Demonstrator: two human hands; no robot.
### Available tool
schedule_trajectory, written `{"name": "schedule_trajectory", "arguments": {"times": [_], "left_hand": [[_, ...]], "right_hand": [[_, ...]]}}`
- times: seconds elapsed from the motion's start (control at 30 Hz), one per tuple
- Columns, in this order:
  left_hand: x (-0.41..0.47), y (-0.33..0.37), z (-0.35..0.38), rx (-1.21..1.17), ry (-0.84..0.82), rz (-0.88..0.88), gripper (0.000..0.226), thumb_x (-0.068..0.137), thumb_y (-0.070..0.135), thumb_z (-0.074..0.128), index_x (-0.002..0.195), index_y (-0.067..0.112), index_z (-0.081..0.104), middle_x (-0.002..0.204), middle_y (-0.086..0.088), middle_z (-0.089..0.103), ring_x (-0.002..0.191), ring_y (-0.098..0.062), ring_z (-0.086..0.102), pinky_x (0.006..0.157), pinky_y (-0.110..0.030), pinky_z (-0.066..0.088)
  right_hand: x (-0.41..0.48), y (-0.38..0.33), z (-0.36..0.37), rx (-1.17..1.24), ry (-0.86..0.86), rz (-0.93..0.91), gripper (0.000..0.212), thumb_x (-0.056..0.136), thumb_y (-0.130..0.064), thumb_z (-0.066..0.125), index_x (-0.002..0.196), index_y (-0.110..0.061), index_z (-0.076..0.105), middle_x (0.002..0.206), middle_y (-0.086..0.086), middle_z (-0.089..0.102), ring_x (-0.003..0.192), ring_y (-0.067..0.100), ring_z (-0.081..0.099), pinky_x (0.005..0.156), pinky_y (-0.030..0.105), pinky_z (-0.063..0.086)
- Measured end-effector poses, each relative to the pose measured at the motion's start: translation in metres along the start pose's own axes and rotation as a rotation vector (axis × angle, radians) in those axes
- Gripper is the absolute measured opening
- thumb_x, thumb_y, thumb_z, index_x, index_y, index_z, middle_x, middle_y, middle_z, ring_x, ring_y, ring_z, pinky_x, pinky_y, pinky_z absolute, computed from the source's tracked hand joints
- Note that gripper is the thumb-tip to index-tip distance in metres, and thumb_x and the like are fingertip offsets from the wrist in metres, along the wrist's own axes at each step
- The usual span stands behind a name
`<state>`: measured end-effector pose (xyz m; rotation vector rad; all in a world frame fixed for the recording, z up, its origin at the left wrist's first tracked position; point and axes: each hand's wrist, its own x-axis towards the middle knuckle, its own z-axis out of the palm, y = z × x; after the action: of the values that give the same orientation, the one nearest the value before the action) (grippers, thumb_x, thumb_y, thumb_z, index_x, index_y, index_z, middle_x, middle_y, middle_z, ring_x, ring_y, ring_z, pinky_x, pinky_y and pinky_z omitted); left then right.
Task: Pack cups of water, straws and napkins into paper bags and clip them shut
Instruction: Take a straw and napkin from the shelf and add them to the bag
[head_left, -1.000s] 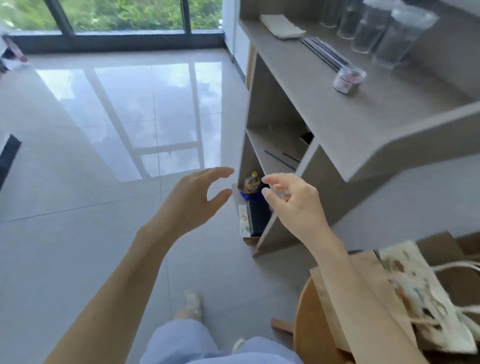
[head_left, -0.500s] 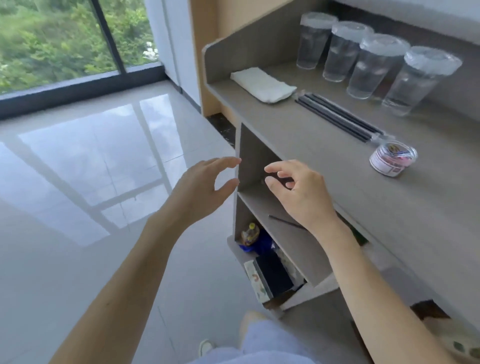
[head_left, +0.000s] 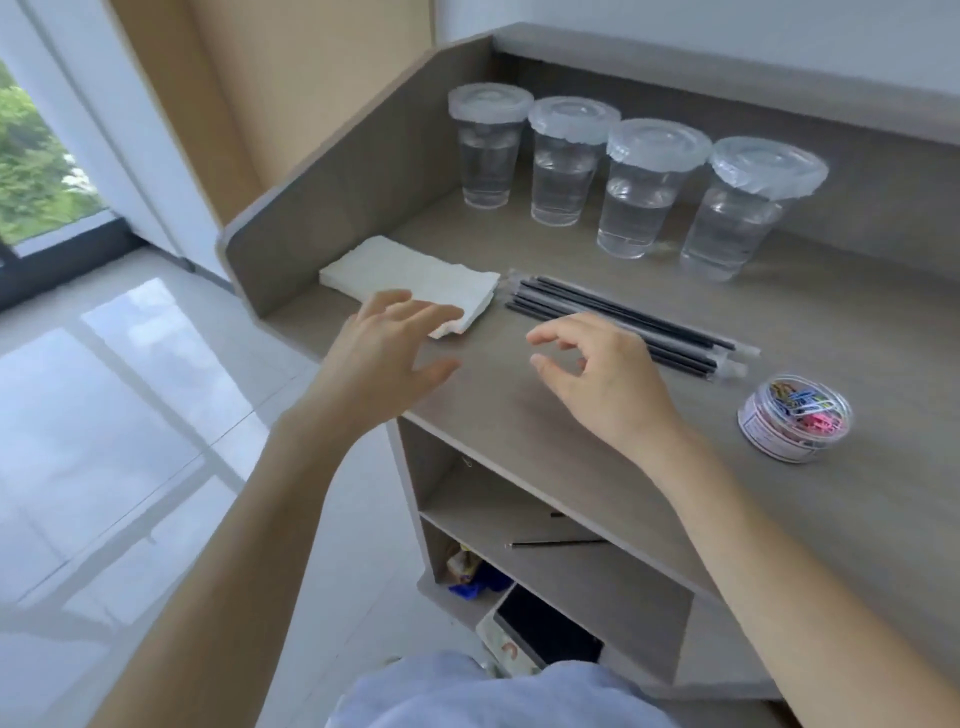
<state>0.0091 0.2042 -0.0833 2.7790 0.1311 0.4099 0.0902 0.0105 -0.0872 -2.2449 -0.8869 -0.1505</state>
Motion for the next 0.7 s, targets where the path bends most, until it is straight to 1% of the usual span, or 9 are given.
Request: {"name": "schedule_trajectory", "arguments": {"times": [0.07,0.13,0.2,0.27,0.37,0.43,0.5,0.6,0.7], "left_hand": [[0.017,-0.007,0.002,0.002,-0.030,0.039,0.045,0.083,0.028,0.067,0.126,0.019,0.056,0.125,0.000,0.060,0.128,-0.031,0.038,0.099,-0.048,0.036],[0.030,-0.015,0.004,-0.012,-0.042,0.081,0.044,0.084,0.029,0.067,0.125,0.020,0.057,0.124,0.001,0.060,0.127,-0.029,0.040,0.098,-0.047,0.036],[0.042,-0.024,0.006,-0.040,-0.066,0.122,0.041,0.085,0.031,0.065,0.124,0.022,0.059,0.124,0.002,0.060,0.125,-0.028,0.041,0.098,-0.047,0.037],[0.053,-0.033,0.006,-0.053,-0.110,0.150,0.039,0.086,0.034,0.063,0.123,0.025,0.058,0.126,0.005,0.058,0.124,-0.025,0.043,0.098,-0.043,0.034],[0.069,-0.044,0.004,-0.067,-0.187,0.178,0.037,0.088,0.035,0.060,0.124,0.029,0.057,0.129,0.007,0.056,0.121,-0.021,0.045,0.098,-0.036,0.034],[0.080,-0.049,0.003,-0.076,-0.233,0.205,0.036,0.088,0.034,0.060,0.124,0.030,0.057,0.128,0.008,0.055,0.118,-0.019,0.046,0.096,-0.033,0.036],[0.087,-0.053,0.002,-0.069,-0.271,0.235,0.038,0.086,0.037,0.062,0.123,0.033,0.056,0.127,0.012,0.055,0.118,-0.015,0.044,0.093,-0.029,0.037],[0.093,-0.059,0.003,-0.061,-0.329,0.295,0.046,0.077,0.047,0.069,0.120,0.037,0.058,0.127,0.019,0.052,0.119,-0.011,0.039,0.084,-0.023,0.034],[0.097,-0.066,0.006,-0.108,-0.337,0.339,0.038,0.077,0.048,0.068,0.113,0.035,0.064,0.123,0.020,0.055,0.116,-0.011,0.041,0.084,-0.025,0.036]], "right_hand": [[0.009,0.002,0.006,-0.045,-0.013,0.012,0.018,0.084,-0.014,0.064,0.102,-0.015,0.068,0.107,-0.001,0.064,0.098,0.013,0.055,0.078,0.017,0.035],[0.018,0.003,0.011,-0.116,-0.017,0.046,0.020,0.085,-0.015,0.062,0.105,-0.016,0.067,0.111,-0.001,0.062,0.103,0.019,0.053,0.082,0.024,0.036],[0.026,0.002,0.016,-0.170,0.017,0.083,0.022,0.086,-0.016,0.061,0.107,-0.015,0.066,0.112,-0.001,0.062,0.102,0.022,0.052,0.083,0.028,0.037],[0.034,0.001,0.021,-0.215,0.062,0.116,0.023,0.086,-0.015,0.061,0.108,-0.014,0.066,0.110,0.000,0.062,0.100,0.023,0.051,0.082,0.029,0.040],[0.042,-0.002,0.027,-0.314,0.073,0.232,0.028,0.088,-0.018,0.058,0.116,-0.015,0.062,0.116,-0.001,0.060,0.105,0.024,0.048,0.083,0.034,0.043],[0.047,-0.002,0.031,-0.384,0.027,0.298,0.031,0.090,-0.022,0.055,0.121,-0.017,0.059,0.121,-0.002,0.057,0.109,0.023,0.044,0.088,0.032,0.040],[0.050,-0.002,0.034,-0.440,-0.001,0.323,0.030,0.091,-0.024,0.054,0.120,-0.018,0.060,0.121,-0.003,0.056,0.111,0.022,0.042,0.089,0.030,0.038],[0.050,-0.005,0.040,-0.441,0.078,0.356,0.025,0.090,-0.022,0.056,0.114,-0.016,0.065,0.115,-0.002,0.058,0.107,0.022,0.042,0.084,0.029,0.037],[0.049,-0.009,0.048,-0.434,0.148,0.388,0.022,0.089,-0.019,0.059,0.109,-0.013,0.067,0.108,0.003,0.060,0.103,0.025,0.044,0.079,0.031,0.038]]}}
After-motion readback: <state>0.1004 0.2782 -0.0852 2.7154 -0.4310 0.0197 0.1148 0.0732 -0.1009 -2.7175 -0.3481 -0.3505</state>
